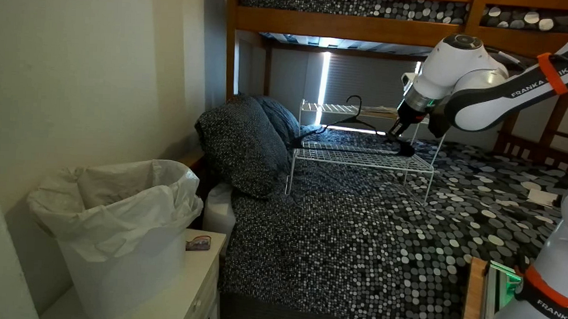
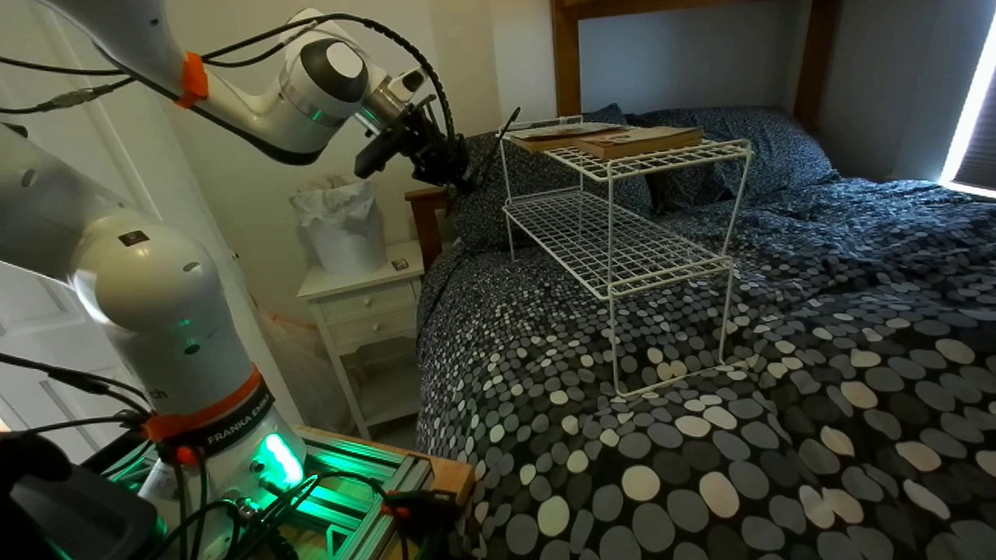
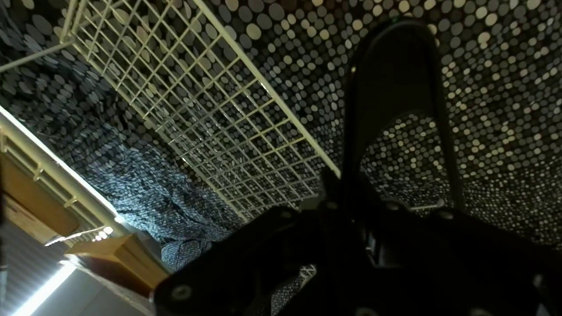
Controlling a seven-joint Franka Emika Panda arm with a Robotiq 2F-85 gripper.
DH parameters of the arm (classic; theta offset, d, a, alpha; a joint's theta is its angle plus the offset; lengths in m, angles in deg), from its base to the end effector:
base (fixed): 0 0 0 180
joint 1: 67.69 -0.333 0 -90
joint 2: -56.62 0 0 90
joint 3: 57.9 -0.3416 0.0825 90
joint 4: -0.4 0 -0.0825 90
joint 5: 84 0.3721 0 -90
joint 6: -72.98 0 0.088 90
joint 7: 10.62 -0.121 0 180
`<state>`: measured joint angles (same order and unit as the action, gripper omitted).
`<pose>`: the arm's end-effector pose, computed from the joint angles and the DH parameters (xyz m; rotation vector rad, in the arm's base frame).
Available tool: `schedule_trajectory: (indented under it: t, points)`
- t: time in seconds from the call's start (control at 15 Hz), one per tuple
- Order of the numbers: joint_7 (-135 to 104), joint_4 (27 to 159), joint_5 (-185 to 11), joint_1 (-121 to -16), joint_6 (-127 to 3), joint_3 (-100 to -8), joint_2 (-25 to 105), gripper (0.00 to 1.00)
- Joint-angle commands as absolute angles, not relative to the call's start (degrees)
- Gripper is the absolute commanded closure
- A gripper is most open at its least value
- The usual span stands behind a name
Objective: Remove the black hanger from the bottle shelf of the shoe rack and hang it on the top shelf wire mesh of the shoe rack
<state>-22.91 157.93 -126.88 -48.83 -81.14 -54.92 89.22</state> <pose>0.3496 -0.1211 0.4516 2.5825 0.0035 0.6002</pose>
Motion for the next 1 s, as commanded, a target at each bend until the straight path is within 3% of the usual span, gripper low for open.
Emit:
schedule_trajectory:
  t: [0.0,0.73,0.8,0.87,0.93]
  points:
    - [-23.49,157.93,-130.44,-49.47,-83.23,-53.23,86.13,0.97]
    - [-23.96,157.89,-131.70,-50.73,-81.66,-53.42,83.84,0.97]
    - [-24.02,157.89,-131.63,-50.91,-81.45,-53.49,83.84,0.63]
    - [-24.46,157.89,-131.92,-50.90,-81.56,-53.69,83.88,0.63]
    - [-24.24,157.89,-131.77,-51.16,-81.45,-53.59,83.91,0.56]
